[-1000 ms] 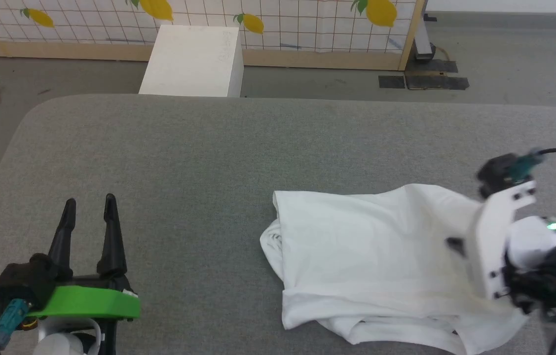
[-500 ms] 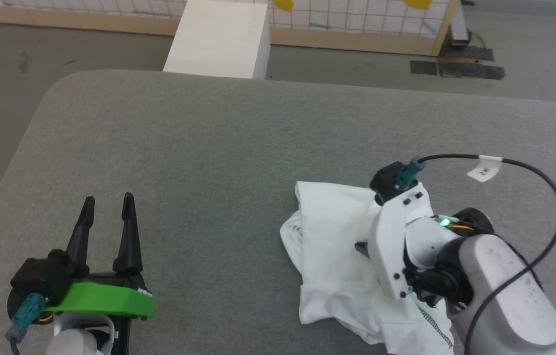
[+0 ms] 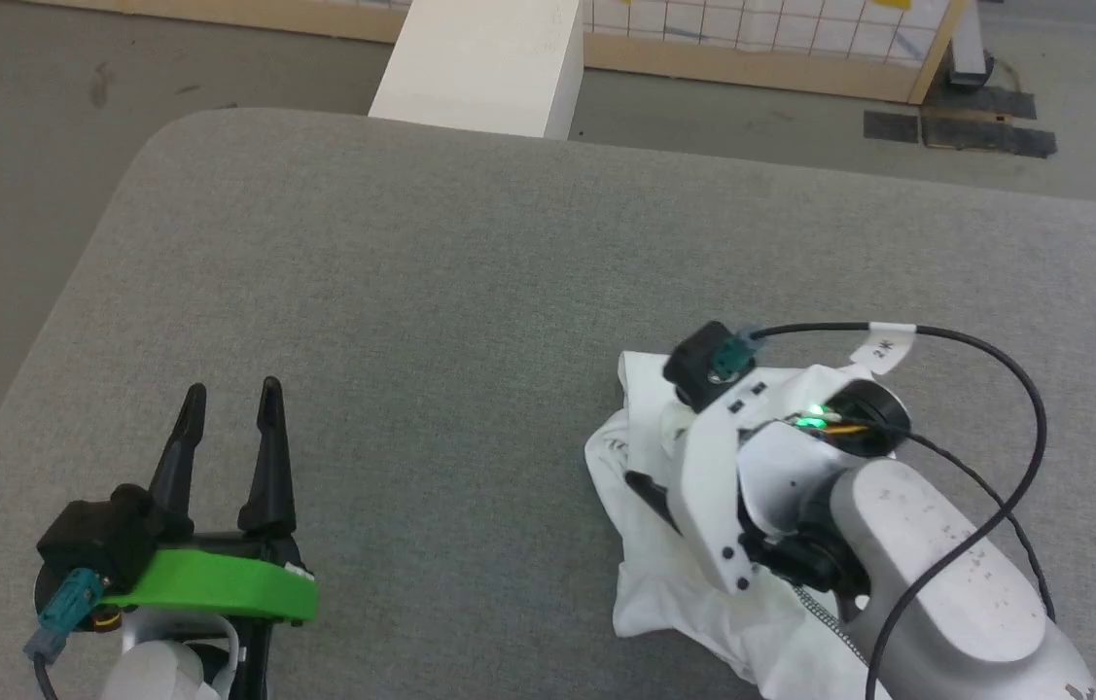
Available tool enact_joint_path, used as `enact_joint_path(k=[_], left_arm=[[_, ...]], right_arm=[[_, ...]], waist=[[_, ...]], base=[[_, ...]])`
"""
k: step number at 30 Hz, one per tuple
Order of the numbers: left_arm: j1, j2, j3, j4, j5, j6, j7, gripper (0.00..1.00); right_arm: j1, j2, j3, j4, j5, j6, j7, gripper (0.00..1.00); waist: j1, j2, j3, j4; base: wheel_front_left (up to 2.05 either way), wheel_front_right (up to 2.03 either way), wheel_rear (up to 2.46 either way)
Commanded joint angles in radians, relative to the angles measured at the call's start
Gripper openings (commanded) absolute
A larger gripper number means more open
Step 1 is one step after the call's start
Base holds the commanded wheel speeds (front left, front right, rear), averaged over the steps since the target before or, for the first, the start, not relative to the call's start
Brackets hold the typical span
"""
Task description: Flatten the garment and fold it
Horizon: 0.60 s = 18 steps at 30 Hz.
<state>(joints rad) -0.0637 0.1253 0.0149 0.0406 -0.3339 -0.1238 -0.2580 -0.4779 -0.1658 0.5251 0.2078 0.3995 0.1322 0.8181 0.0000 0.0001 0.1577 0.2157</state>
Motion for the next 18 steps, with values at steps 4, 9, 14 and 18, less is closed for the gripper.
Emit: enact_joint_path(k=[4, 9, 14, 18], left_arm=[[-0.014, 0.01, -0.015, 0.005, -0.002, -0.007, -0.004, 1.0], [-0.008, 0.015, -0.016, 0.003, -0.004, -0.007, -0.004, 1.0], [0.003, 0.023, -0.008, -0.001, -0.005, -0.007, -0.004, 1.0], [0.004, 0.023, -0.007, -0.008, -0.002, -0.007, -0.004, 1.0]], right_arm=[[-0.046, 0.008, 0.068, -0.033, 0.018, -0.002, -0.046, 1.0], [-0.088, 0.037, 0.145, -0.053, 0.08, -0.002, -0.128, 1.0], [-0.118, 0.035, 0.15, -0.067, 0.111, -0.002, -0.19, 1.0], [-0.098, 0.007, 0.049, -0.093, 0.092, -0.002, -0.205, 1.0]], waist=[[0.0, -0.0001, -0.018, -0.016], [0.0, -0.0001, -0.029, -0.045], [0.0, -0.0001, -0.04, -0.082], [0.0, -0.0001, -0.047, -0.101]], base=[[0.0, 0.0, 0.0], [0.0, 0.0, 0.0], [0.0, 0.0, 0.0], [0.0, 0.0, 0.0]])
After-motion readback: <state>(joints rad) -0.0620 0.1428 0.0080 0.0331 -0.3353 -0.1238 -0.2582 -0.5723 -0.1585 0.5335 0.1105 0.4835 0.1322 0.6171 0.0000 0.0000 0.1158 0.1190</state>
